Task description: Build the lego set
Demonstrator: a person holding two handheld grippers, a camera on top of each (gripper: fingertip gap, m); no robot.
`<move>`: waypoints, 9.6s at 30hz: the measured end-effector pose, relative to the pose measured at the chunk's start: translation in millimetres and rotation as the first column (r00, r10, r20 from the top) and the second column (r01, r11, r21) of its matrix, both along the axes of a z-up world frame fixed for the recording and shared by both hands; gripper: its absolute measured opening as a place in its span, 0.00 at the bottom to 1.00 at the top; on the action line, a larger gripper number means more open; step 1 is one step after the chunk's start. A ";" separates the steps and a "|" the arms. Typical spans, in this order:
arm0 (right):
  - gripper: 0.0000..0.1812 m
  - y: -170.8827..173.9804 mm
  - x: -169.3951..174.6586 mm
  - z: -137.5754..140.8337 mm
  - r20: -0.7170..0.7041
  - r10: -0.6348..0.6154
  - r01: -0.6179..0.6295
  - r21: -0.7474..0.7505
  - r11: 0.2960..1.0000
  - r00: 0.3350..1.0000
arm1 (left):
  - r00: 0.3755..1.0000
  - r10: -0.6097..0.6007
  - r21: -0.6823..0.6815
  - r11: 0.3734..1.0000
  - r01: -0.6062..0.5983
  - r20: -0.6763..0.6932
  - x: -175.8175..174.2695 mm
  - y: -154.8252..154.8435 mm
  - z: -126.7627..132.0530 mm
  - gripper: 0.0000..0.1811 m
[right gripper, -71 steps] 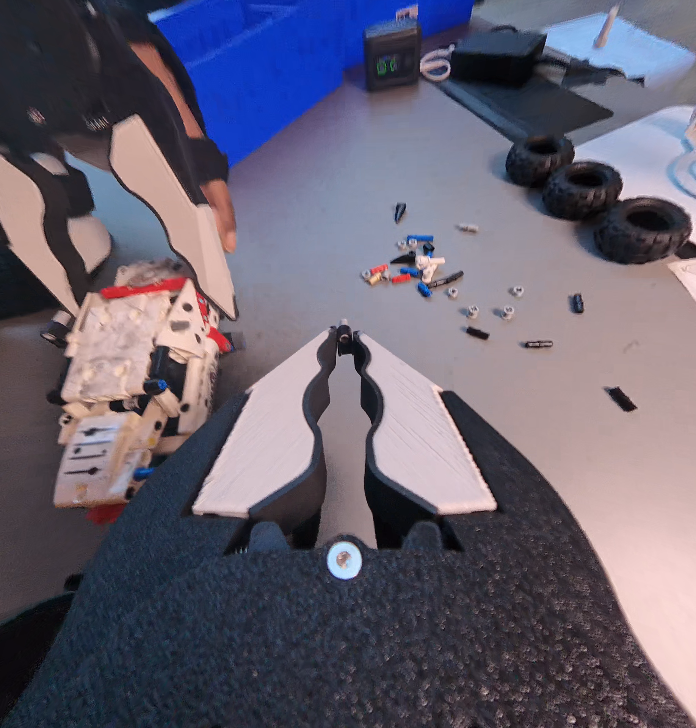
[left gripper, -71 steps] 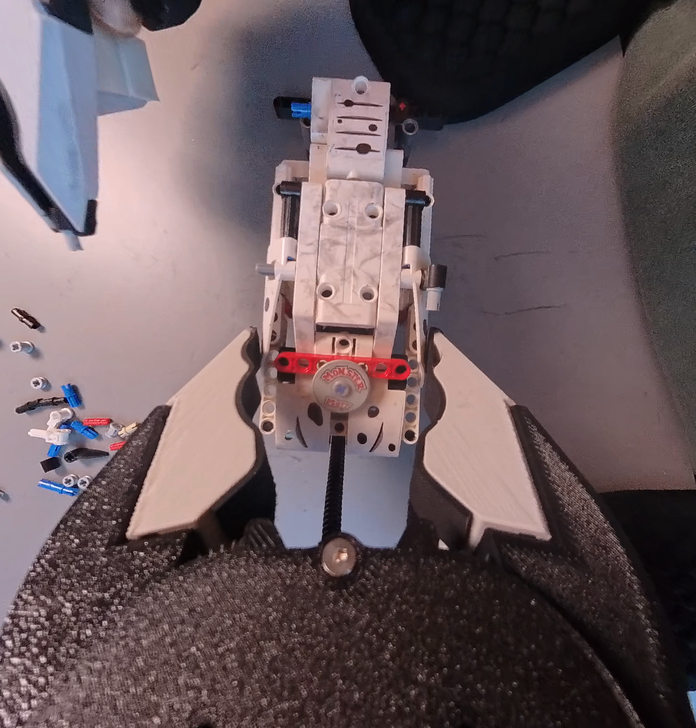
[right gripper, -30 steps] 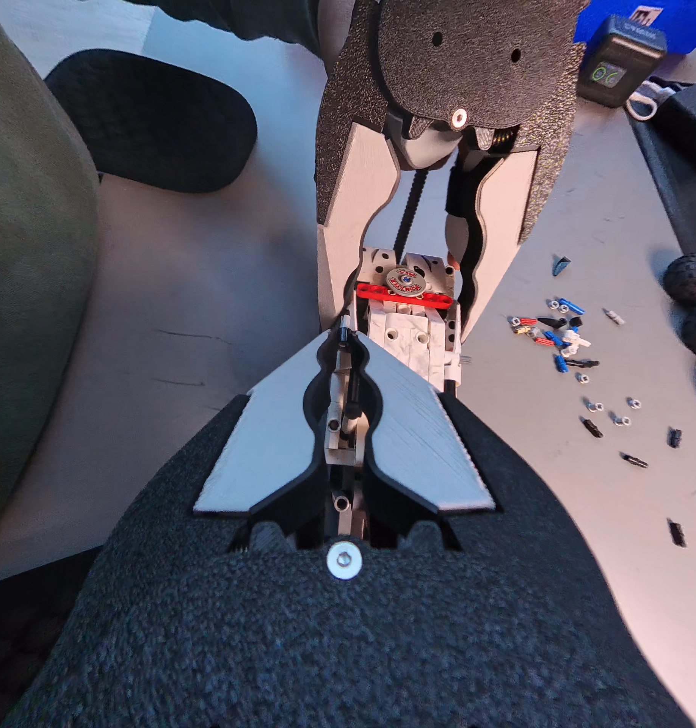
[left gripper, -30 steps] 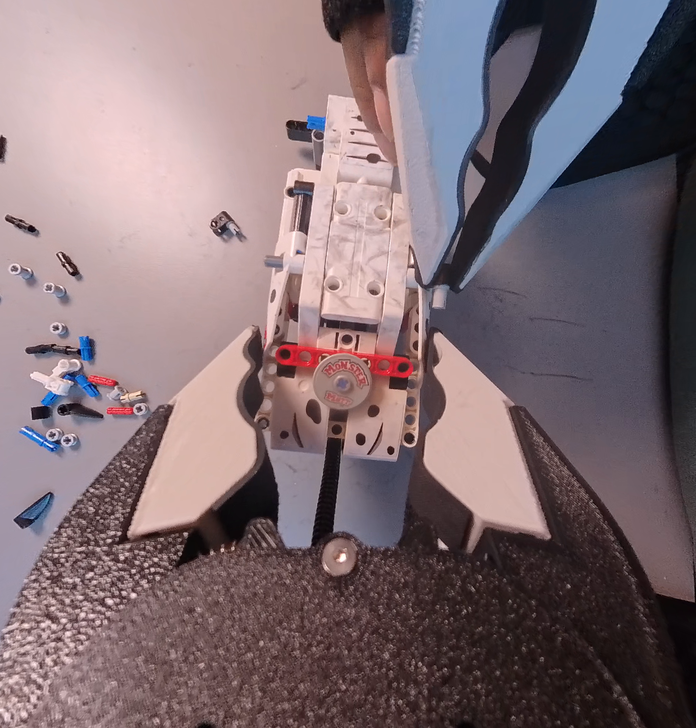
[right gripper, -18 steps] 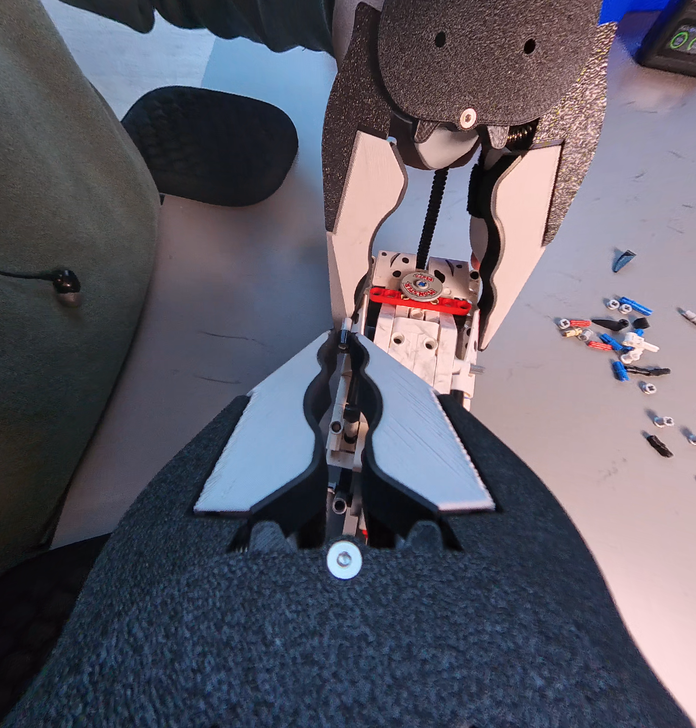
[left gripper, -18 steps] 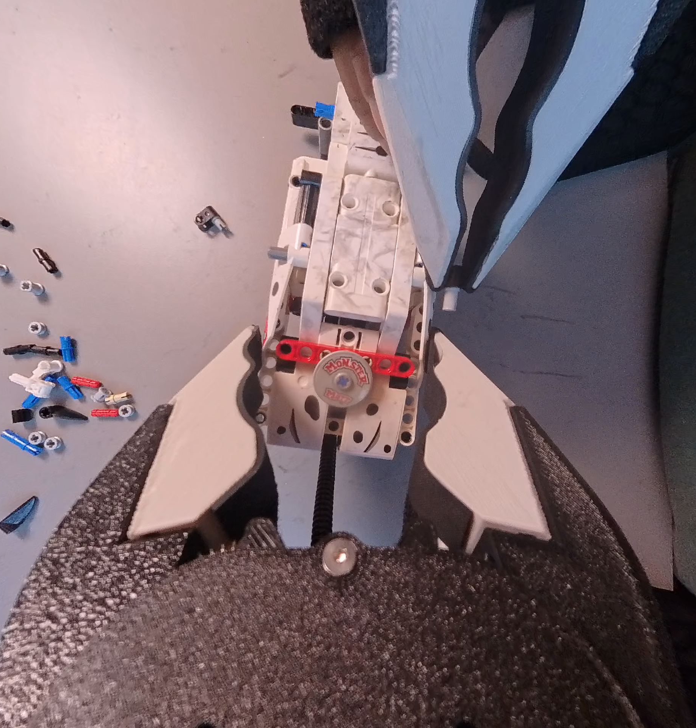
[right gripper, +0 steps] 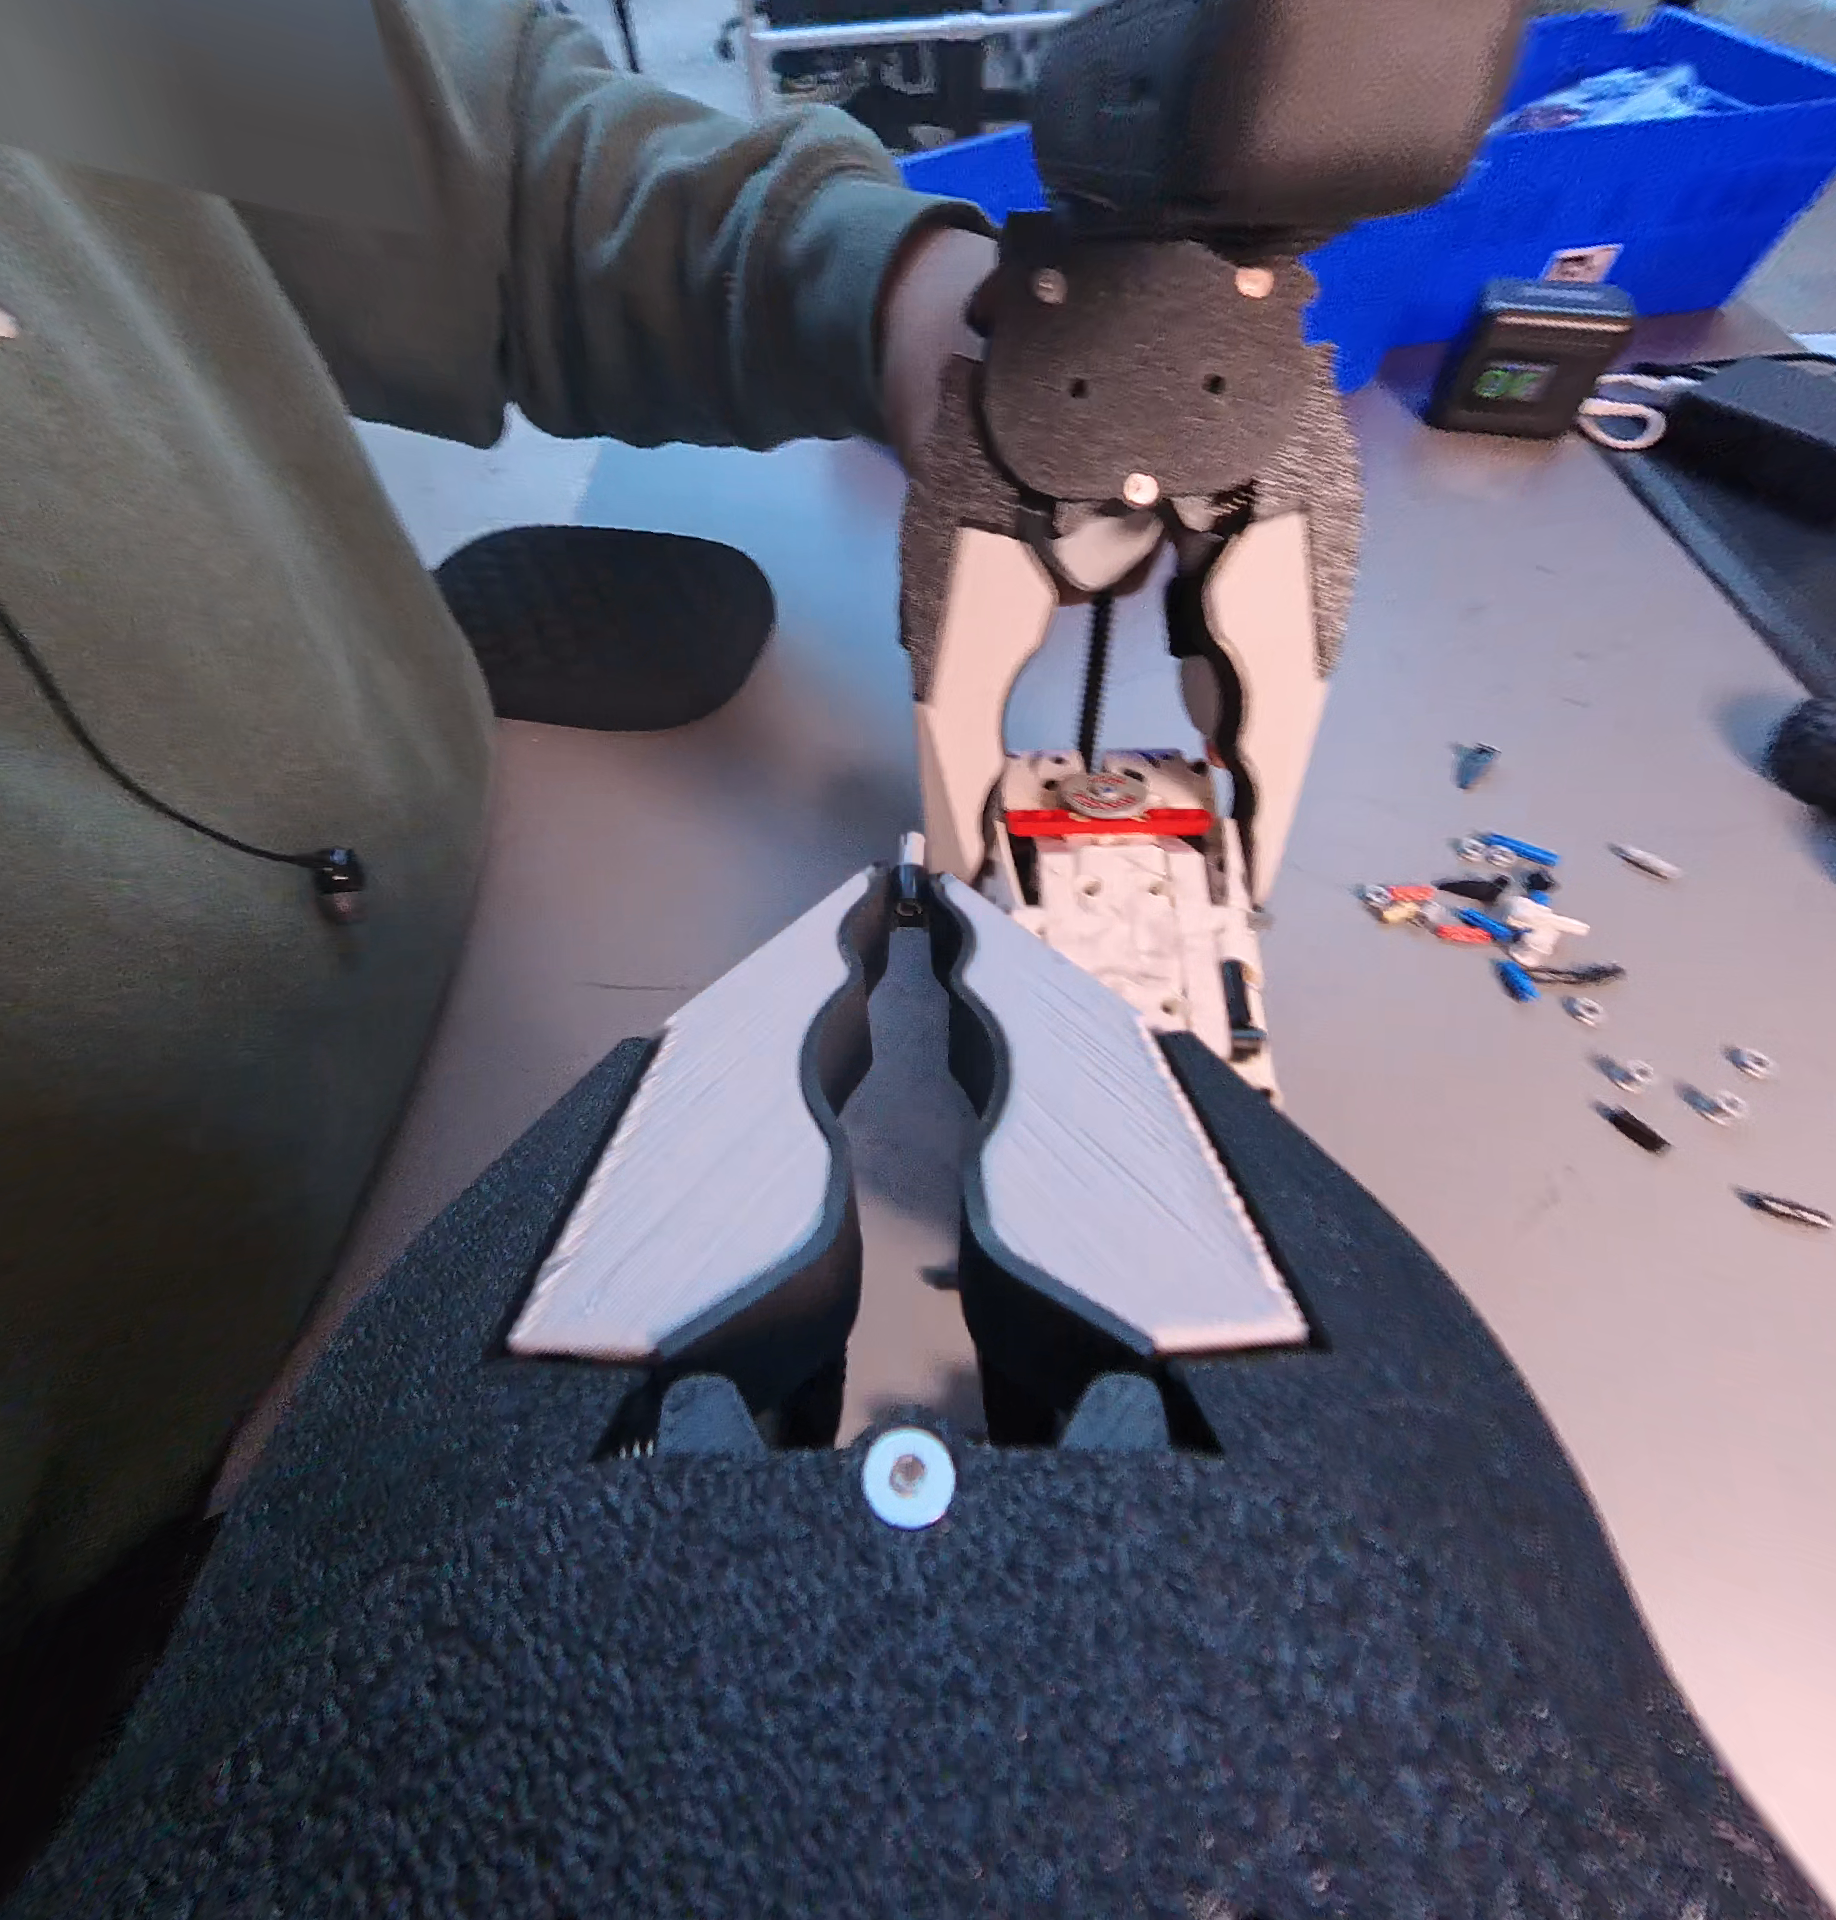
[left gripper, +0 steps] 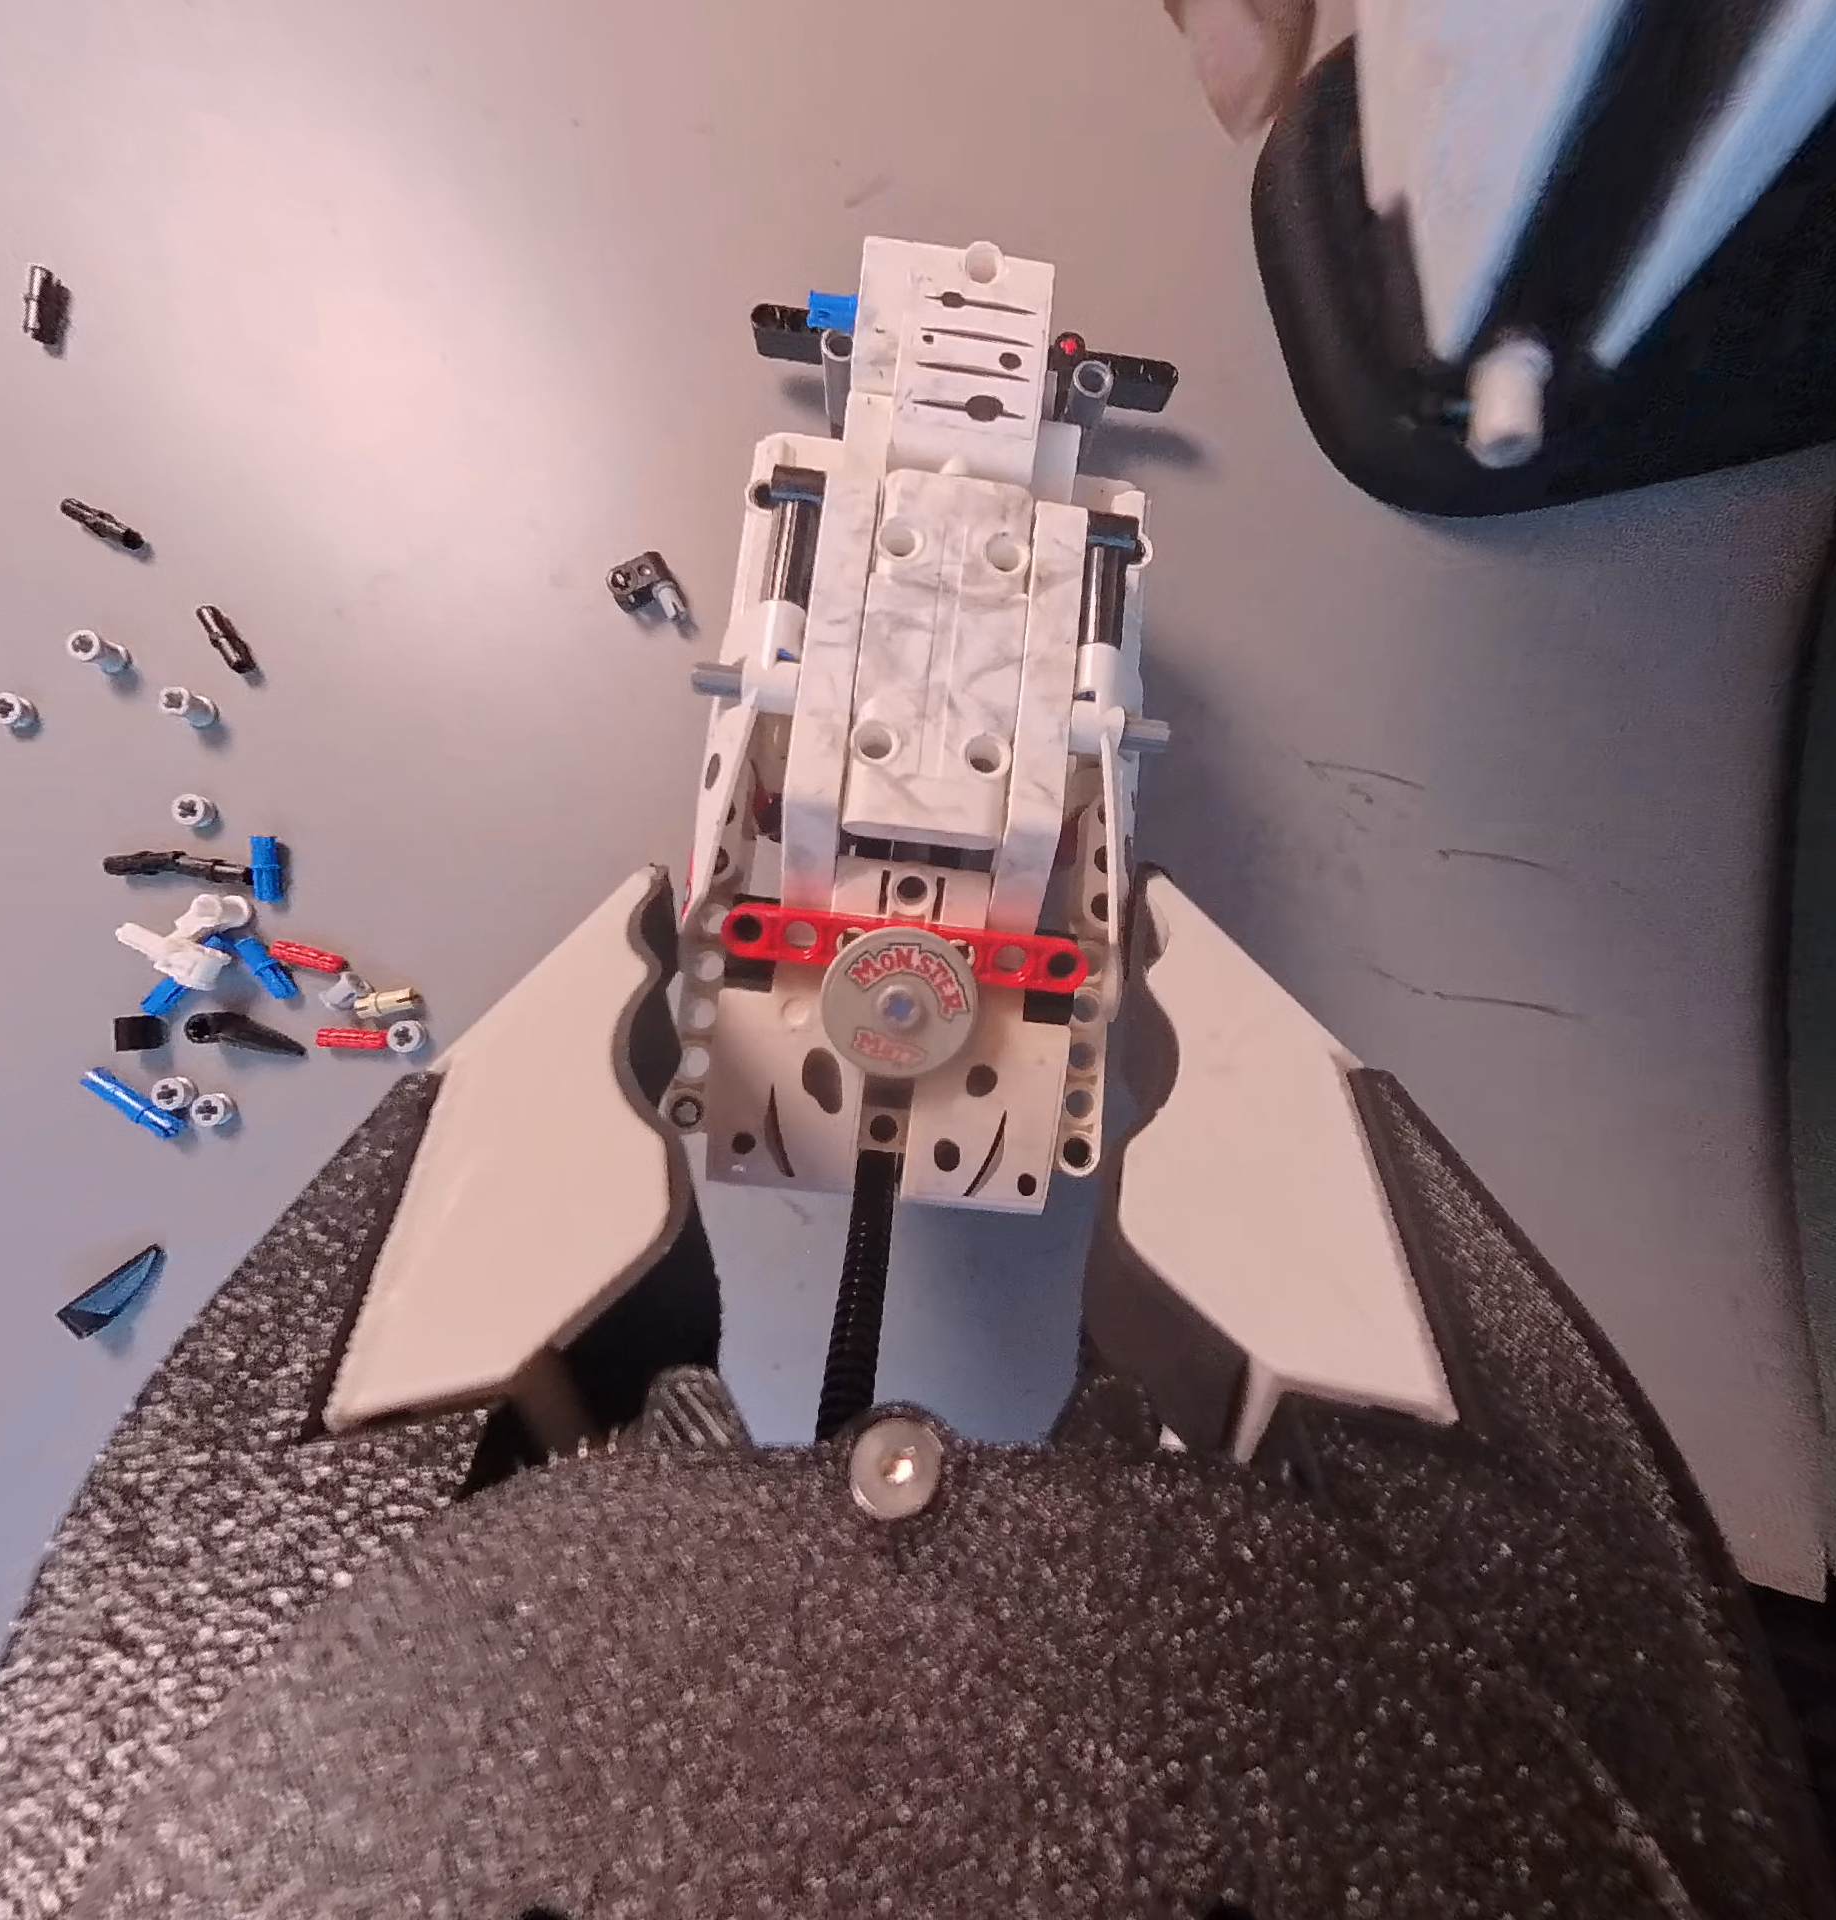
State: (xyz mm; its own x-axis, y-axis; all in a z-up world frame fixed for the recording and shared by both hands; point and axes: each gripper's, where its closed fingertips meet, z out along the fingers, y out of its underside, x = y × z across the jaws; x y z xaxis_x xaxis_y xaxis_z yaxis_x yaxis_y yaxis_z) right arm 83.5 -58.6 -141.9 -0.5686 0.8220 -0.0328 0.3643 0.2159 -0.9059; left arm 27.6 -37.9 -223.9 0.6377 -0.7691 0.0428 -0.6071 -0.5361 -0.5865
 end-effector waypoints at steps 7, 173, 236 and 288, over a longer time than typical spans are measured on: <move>0.03 115.3 -18.3 -45.0 0.113 -0.351 0.316 0.246 0.916 0.929 | 1.000 0.020 0.000 1.000 -0.020 0.000 -1.9 -3.4 -5.7 0.50; 0.13 80.6 -44.0 -15.2 -0.064 -0.348 0.342 -0.084 0.936 0.935 | 0.964 0.107 0.160 0.976 -0.149 0.245 5.5 10.4 15.1 0.44; 0.02 0.9 -32.5 -45.9 -0.114 0.114 -0.089 0.210 0.974 0.987 | 0.965 0.217 0.183 0.953 -0.242 0.147 1.5 -39.8 36.6 0.32; 0.00 13.4 -37.2 -39.8 -0.288 -0.153 0.165 0.019 0.986 0.945 | 0.994 -0.043 0.079 0.996 0.052 -0.103 -13.5 -38.1 27.0 0.31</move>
